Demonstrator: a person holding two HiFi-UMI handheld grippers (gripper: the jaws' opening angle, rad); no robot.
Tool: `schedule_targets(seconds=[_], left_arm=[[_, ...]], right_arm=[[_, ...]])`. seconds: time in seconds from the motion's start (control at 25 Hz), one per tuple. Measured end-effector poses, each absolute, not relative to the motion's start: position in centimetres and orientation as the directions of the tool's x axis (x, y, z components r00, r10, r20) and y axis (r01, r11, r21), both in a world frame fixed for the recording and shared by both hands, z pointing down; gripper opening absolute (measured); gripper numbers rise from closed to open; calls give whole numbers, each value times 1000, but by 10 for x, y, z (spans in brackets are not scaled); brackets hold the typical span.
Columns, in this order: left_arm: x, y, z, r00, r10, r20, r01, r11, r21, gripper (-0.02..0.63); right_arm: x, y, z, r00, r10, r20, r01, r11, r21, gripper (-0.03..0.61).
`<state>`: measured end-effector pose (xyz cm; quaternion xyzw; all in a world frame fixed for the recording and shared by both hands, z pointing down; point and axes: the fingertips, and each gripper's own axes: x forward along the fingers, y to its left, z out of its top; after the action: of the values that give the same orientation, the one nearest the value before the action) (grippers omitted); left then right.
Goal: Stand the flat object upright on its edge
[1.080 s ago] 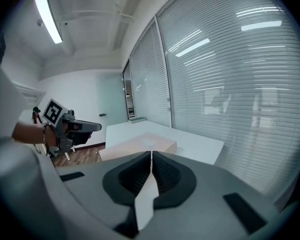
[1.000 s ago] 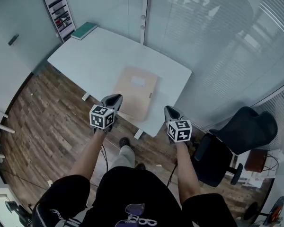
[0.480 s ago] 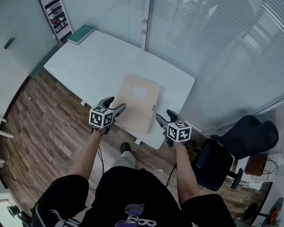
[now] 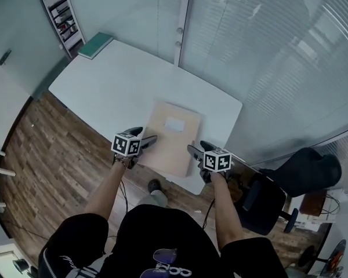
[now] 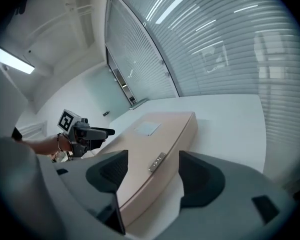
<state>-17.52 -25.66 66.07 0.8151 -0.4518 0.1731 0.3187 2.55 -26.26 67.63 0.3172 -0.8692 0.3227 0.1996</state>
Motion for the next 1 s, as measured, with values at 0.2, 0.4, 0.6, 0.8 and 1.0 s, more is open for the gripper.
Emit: schedule_targets(seconds=[0.2,0.4,0.6,0.8,1.0], left_arm=[[-176,-270,678,585,-551,596,-811,-394,432,345],[-173,-273,692,632,-479,609,-775,-407,483,345],[-172,-272,699,636,-450,627,-769,-429,473,345],[-172,-274,701,633,-433,641,-770,-439,464,345],[-172,-274,698,627,-433,648,-775,-436,458,345]], right_arm=[[21,-270,698,-726,-386,570,-678,539,-499,310],[12,-273,710,-732,-351,584,-672,511,-535,310],[4,-272,712,-747,-339,572,-657,506,-559,309],[4,-273,713,-744,-342,575,-661,503,-557,309],[4,-271,711,-743,-333,580,-660,506,-555,308]])
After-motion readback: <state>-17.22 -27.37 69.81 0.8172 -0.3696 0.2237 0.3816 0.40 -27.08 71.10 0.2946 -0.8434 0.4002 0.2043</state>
